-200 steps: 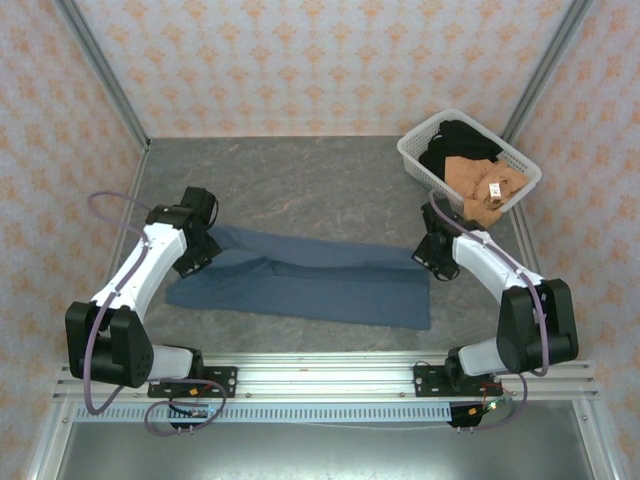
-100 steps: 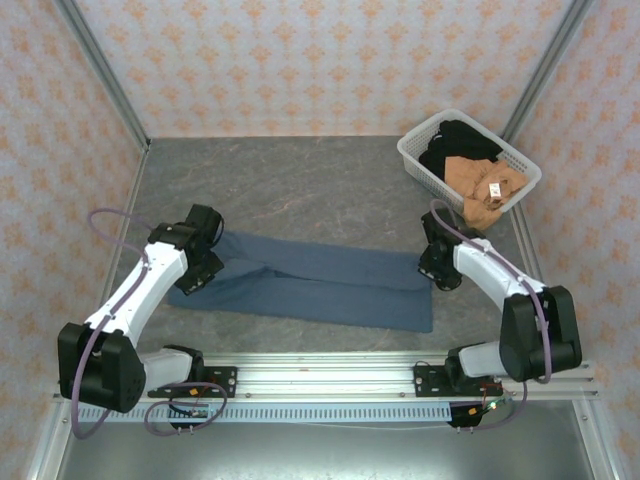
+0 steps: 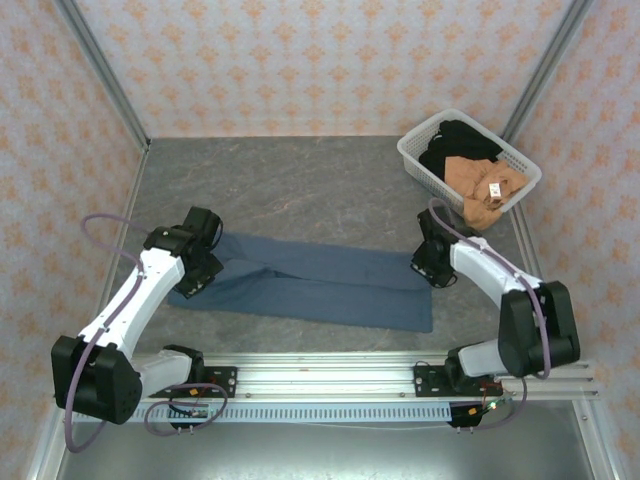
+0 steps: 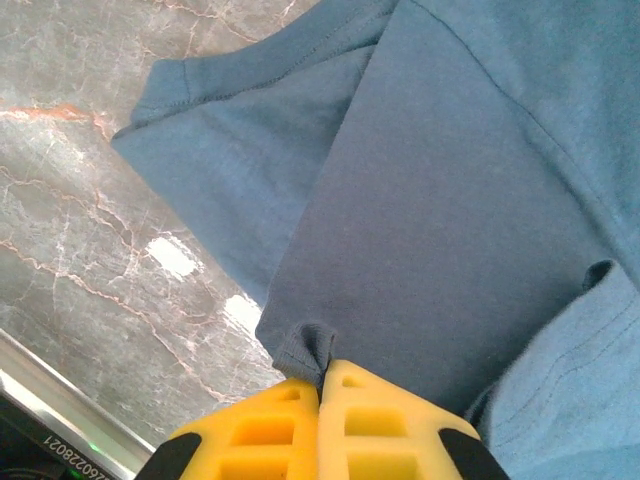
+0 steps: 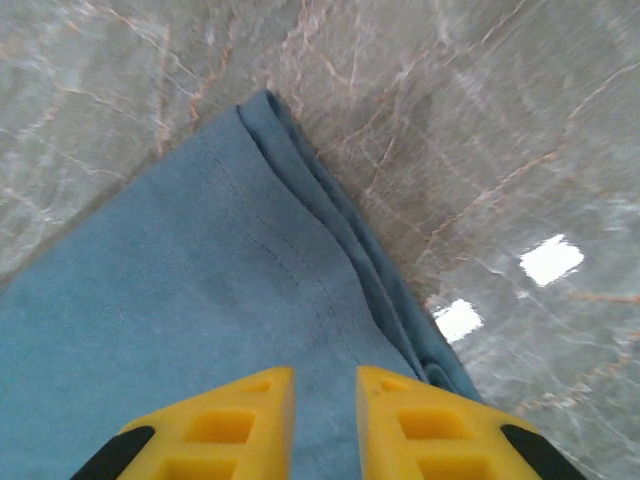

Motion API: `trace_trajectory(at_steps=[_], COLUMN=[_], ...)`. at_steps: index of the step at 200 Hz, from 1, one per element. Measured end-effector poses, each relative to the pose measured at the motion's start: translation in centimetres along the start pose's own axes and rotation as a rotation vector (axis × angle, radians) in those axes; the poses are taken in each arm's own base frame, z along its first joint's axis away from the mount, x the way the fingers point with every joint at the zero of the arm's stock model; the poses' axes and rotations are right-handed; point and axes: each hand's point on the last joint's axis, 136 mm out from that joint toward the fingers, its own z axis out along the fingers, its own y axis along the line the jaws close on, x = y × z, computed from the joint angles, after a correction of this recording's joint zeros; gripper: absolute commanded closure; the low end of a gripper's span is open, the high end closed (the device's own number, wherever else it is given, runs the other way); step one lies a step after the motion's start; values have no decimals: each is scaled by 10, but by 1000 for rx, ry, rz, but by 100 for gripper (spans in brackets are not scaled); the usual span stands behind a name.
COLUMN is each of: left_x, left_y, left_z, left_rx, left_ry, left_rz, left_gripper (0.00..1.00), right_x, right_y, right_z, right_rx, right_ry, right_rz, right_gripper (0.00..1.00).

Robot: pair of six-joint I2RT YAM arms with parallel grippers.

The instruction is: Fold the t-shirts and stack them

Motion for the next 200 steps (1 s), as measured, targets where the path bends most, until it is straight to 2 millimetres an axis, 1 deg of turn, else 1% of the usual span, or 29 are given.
trace_trajectory(at_steps=[24, 41, 65, 99, 136, 172, 200], left_x=[3, 9, 19, 32, 31, 32, 28], left_y=[2, 2, 5, 15, 7, 3, -5], left_z=[1, 2, 8, 26, 41, 58, 60], left_rx=[-1, -3, -15, -87, -111, -165, -164], left_ry=[9, 17, 41, 92, 105, 133, 130], left_rz=[-7, 6, 22, 37, 44, 65, 79], left_gripper=[100, 100, 100, 100, 100, 100, 100], right_x=[7, 10, 9, 9, 9, 10, 12], right_y=[-4, -6, -6, -5, -5, 1, 11], right_z=[19, 25, 25, 25, 24, 22, 13], right_rx=[45, 68, 67, 67, 65, 48, 8], right_ry=[53, 72, 70, 71, 70, 70, 61], right_rz=[12, 12, 12, 12, 5, -32, -76], right_gripper=[79, 79, 79, 79, 78, 72, 69])
